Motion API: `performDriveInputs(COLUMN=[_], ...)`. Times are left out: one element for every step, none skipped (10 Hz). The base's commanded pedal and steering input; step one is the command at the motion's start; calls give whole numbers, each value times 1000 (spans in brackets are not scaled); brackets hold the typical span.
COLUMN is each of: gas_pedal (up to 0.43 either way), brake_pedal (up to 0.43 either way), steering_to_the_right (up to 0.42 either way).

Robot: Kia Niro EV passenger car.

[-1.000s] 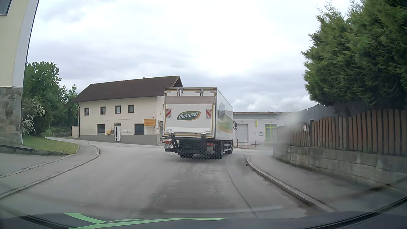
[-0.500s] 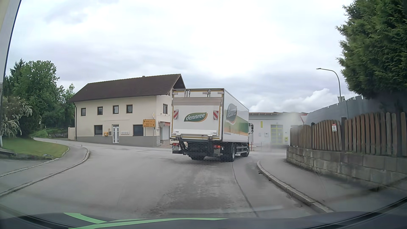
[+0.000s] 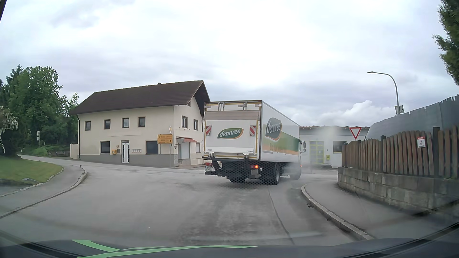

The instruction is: Follow the waypoints while adhering to traffic rules and regulations

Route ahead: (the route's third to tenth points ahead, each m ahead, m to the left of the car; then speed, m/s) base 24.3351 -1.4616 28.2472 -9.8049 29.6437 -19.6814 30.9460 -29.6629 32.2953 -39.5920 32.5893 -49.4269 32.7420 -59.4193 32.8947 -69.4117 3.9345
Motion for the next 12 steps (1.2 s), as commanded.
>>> performDriveInputs(gas_pedal=[0,0,0,0,0,0,0,0,0,0,0,0], brake_pedal=[0,0,0,0,0,0,0,0,0,0,0,0], steering_to_the_right=[-2,0,5,7,9,9,12,17,23,30,38,47])
